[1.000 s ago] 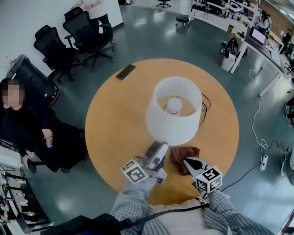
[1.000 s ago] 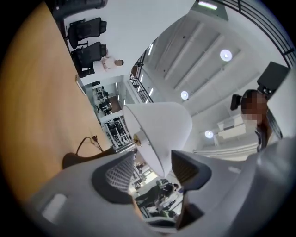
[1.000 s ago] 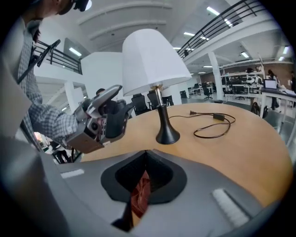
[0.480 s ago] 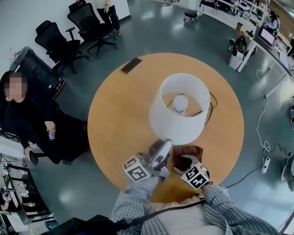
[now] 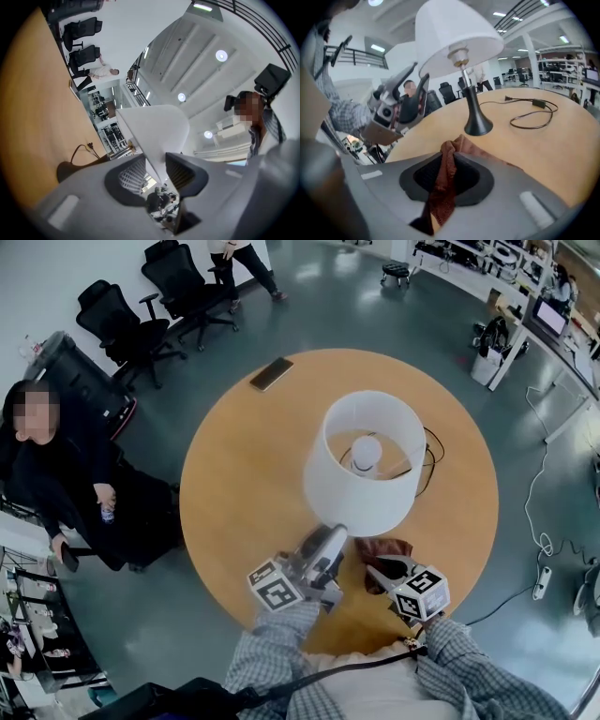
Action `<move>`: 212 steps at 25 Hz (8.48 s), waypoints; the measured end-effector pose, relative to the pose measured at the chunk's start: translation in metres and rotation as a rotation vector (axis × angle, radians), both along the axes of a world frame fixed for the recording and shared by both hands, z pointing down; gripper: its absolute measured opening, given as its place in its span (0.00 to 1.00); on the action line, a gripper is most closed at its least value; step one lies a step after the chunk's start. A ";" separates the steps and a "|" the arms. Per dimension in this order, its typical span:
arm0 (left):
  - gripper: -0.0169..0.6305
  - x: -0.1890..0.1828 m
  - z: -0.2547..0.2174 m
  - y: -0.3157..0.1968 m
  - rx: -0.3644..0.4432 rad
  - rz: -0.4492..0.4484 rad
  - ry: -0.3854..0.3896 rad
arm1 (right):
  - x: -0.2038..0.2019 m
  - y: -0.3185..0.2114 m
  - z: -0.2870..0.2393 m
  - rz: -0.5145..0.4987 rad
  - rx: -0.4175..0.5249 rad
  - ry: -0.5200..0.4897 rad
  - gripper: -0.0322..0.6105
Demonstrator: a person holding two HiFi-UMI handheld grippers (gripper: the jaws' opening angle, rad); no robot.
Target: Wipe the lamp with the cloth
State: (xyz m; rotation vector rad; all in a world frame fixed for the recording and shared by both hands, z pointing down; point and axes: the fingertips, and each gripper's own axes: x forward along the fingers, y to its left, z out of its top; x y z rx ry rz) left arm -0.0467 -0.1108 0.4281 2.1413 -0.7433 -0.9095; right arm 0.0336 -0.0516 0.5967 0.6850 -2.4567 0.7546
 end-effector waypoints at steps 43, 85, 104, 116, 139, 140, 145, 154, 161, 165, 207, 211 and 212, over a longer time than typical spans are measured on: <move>0.23 -0.002 0.001 -0.001 -0.011 -0.041 -0.035 | 0.046 -0.090 -0.326 0.316 0.727 -0.278 0.14; 0.23 0.009 -0.001 0.000 -0.047 -0.114 -0.047 | -0.098 -0.247 -0.287 -0.830 0.149 -0.343 0.14; 0.24 0.006 -0.001 0.001 -0.055 -0.123 -0.037 | -0.165 -0.178 -0.282 -1.383 0.153 0.201 0.13; 0.24 0.005 0.001 0.000 -0.050 -0.101 -0.042 | -0.159 -0.063 -0.250 -1.805 0.152 0.483 0.13; 0.23 0.002 0.002 0.000 -0.058 -0.076 -0.021 | -0.098 -0.189 -0.406 -0.684 0.838 -0.202 0.13; 0.23 0.002 0.003 0.000 -0.059 -0.076 -0.019 | -0.070 -0.196 -0.409 -0.577 0.861 -0.207 0.13; 0.23 -0.001 0.001 0.001 -0.059 -0.077 -0.013 | 0.064 -0.203 -0.358 -0.113 0.797 -0.168 0.13; 0.23 0.003 -0.001 0.004 -0.060 -0.070 -0.014 | 0.144 -0.152 -0.153 0.307 0.446 -0.162 0.13; 0.23 0.003 -0.002 0.007 -0.071 -0.082 -0.020 | 0.074 -0.143 -0.081 0.271 0.459 -0.098 0.13; 0.23 0.008 -0.001 0.009 -0.079 -0.091 -0.024 | 0.035 -0.139 -0.077 0.225 0.443 -0.185 0.13; 0.21 0.010 0.001 0.002 -0.094 -0.084 -0.043 | -0.046 -0.125 -0.063 0.045 0.404 -0.233 0.14; 0.21 0.012 0.002 0.002 -0.099 -0.081 -0.044 | -0.038 -0.106 -0.012 -0.001 0.306 -0.087 0.14; 0.21 0.012 0.002 0.002 -0.099 -0.079 -0.047 | -0.033 -0.104 -0.012 0.014 0.296 -0.090 0.14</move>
